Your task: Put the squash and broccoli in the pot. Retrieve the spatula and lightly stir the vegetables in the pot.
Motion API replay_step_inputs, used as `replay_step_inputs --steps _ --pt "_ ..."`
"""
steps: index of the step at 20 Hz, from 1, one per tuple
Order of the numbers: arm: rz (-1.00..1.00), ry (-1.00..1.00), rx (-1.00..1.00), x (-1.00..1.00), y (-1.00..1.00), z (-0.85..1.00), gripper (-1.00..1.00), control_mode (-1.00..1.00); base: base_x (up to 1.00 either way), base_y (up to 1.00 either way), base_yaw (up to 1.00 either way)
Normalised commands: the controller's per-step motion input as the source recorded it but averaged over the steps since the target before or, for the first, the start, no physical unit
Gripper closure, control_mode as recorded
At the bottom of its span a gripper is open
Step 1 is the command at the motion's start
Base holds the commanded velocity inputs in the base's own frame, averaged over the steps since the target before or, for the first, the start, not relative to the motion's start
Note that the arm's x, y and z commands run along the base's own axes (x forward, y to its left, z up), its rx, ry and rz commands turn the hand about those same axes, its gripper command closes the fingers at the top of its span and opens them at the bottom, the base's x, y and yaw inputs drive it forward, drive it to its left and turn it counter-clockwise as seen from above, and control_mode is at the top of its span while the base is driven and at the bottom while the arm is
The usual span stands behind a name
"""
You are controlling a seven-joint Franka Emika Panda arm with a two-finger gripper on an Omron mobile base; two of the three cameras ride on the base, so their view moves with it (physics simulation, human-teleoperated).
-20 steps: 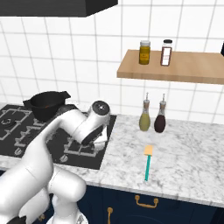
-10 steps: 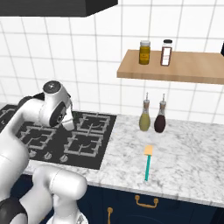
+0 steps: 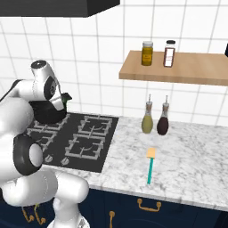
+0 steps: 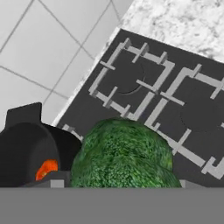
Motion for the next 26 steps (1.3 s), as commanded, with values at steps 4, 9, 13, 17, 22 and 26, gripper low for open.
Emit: replay_step_inputs --steps 4,9,13,17,22,26 --pt "0.25 0.02 -0.09 0.77 0.56 -0.11 1.0 -1.0 0.0 0.0 0.0" --pt "0.27 0.0 -0.07 0.66 0.6 -0.29 1.0 -1.0 0.0 0.0 0.0" --pt "0.26 0.0 -0.09 0.51 0.68 -0.55 1.0 -1.0 0.0 0.0 0.0" --pt "0.17 0.02 -0.13 0.58 0.73 -0.51 1.0 -1.0 0.0 0.0 0.0" --pt "0.05 0.18 -0.17 0.48 0.42 -0.5 1.0 -1.0 0.0 0.0 0.0" --pt "0.05 0.13 -0.12 0.48 0.3 -0.42 1.0 -1.0 0.0 0.0 0.0"
